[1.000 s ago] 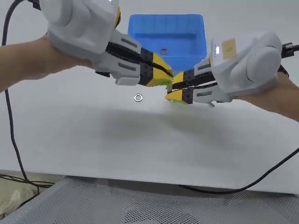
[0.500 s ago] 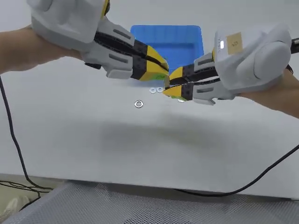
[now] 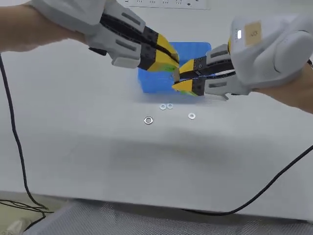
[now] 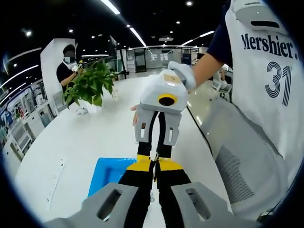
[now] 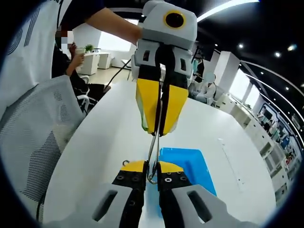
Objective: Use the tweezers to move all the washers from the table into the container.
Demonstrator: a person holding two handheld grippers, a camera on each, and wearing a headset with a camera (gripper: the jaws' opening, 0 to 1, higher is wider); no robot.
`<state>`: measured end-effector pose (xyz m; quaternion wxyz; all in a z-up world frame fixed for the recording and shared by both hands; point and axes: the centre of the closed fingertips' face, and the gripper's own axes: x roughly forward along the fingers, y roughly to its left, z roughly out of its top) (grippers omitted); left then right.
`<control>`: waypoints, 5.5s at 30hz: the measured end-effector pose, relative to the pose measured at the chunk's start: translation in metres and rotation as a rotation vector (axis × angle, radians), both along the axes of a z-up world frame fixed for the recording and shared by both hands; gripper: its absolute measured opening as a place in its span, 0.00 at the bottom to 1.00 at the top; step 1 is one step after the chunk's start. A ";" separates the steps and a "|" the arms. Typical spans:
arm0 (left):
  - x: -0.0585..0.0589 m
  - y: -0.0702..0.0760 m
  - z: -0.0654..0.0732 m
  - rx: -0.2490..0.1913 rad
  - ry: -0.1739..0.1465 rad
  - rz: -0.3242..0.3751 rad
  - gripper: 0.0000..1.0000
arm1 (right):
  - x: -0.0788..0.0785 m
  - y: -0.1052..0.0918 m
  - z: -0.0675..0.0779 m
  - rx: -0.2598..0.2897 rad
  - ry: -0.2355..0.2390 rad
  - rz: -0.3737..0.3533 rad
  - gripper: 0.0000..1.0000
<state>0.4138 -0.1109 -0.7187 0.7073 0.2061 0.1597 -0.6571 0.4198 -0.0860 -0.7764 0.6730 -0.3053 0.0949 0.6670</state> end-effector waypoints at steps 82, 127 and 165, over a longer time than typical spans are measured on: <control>0.003 -0.020 0.000 0.003 -0.048 -0.007 0.06 | 0.014 -0.023 -0.003 -0.020 -0.039 -0.056 0.11; -0.011 -0.037 -0.077 0.036 0.059 0.002 0.06 | -0.014 -0.040 -0.076 -0.028 0.140 -0.141 0.11; -0.018 -0.034 -0.074 0.057 0.132 0.016 0.07 | -0.022 -0.039 -0.073 -0.060 0.160 -0.106 0.10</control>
